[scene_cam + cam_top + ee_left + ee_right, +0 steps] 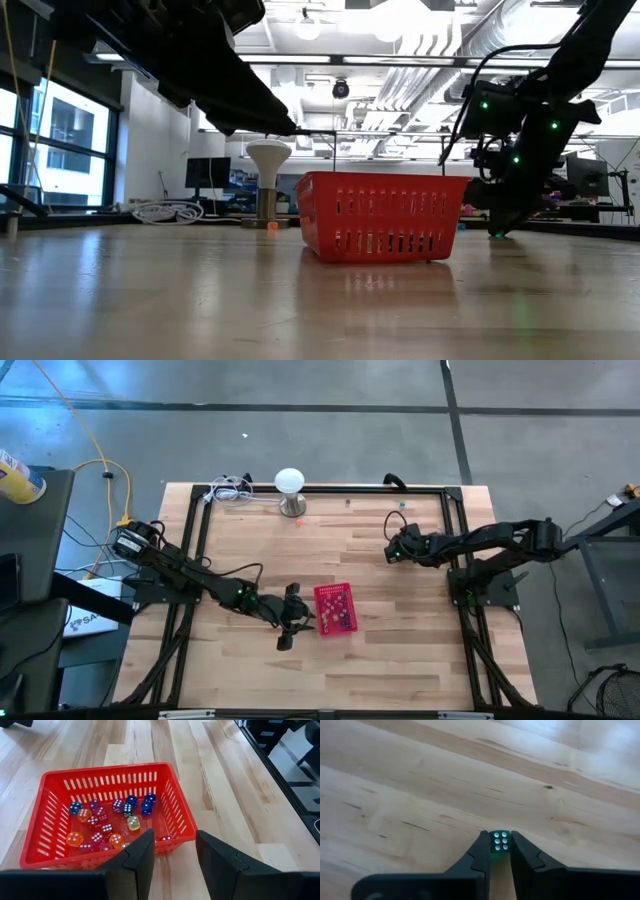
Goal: Pick & Place Dice
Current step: Put the green die into the red basket, then put the light blue die into the red basket
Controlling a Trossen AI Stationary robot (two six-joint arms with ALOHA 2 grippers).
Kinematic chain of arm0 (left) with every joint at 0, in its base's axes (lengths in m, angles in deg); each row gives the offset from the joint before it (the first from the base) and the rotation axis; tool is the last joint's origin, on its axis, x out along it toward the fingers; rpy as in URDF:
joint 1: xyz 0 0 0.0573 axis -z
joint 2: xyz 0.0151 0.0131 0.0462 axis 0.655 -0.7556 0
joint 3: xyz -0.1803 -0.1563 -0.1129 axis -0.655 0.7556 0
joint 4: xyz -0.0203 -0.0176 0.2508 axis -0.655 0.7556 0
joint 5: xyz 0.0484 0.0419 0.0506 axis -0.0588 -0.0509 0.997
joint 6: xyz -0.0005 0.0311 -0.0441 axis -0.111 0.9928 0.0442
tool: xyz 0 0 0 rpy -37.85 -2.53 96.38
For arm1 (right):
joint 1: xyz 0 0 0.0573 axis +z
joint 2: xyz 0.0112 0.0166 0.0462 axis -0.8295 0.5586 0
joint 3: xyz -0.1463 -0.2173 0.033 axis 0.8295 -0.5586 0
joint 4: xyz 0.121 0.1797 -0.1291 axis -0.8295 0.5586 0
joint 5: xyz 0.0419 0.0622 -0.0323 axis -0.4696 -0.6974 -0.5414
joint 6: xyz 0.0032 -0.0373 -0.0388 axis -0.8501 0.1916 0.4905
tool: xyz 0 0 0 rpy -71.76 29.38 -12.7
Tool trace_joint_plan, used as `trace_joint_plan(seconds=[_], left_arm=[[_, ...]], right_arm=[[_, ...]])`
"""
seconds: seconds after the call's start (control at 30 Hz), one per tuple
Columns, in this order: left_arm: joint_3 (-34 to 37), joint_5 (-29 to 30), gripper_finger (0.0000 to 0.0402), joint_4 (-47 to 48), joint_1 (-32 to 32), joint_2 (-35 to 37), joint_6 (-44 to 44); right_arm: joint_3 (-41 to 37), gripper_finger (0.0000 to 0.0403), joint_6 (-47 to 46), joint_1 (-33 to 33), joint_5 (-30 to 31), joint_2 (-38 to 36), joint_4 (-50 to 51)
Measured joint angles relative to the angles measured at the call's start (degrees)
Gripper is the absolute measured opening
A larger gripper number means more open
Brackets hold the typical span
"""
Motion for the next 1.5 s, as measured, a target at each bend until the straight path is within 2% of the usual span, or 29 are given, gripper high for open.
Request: trace_joint_plan(seconds=[0.17,0.33,0.5,0.77,1.07,1.2,1.33,1.5], left_arm=[[0.00,0.20,0.0138,0.02,0.00,0.00,0.01],[0.00,0.19,0.0138,-0.01,0.00,0.00,0.01],[0.00,0.17,0.0138,0.00,0.00,0.00,0.00],[-0.02,0.15,0.0138,0.39,0.00,0.00,0.00],[-0.02,0.13,0.0138,0.41,0.00,0.00,-0.70],[-0.02,0.11,0.0138,0.41,0.00,0.00,-0.72],[-0.02,0.11,0.0138,0.44,0.00,0.00,-0.46],[-0.02,0.11,0.0138,0.91,0.00,0.00,-0.46]], right_arm=[[-0.20,0.0028,2.77,5.05,1.62,0.23,-3.82],[1.30,0.0028,9.21,12.98,-1.43,0.38,-12.27],[6.65,0.0028,14.96,21.20,3.07,-0.34,-13.99],[13.95,0.0028,32.55,32.43,1.52,-0.20,-21.19],[13.94,0.0065,37.57,34.57,-10.82,1.30,-24.84],[13.98,0.0078,39.93,34.73,-16.09,3.95,-30.71],[13.92,0.0094,41.34,34.40,-16.85,7.35,-34.24],[13.94,0.0130,41.40,33.62,-16.58,8.03,-35.66]])
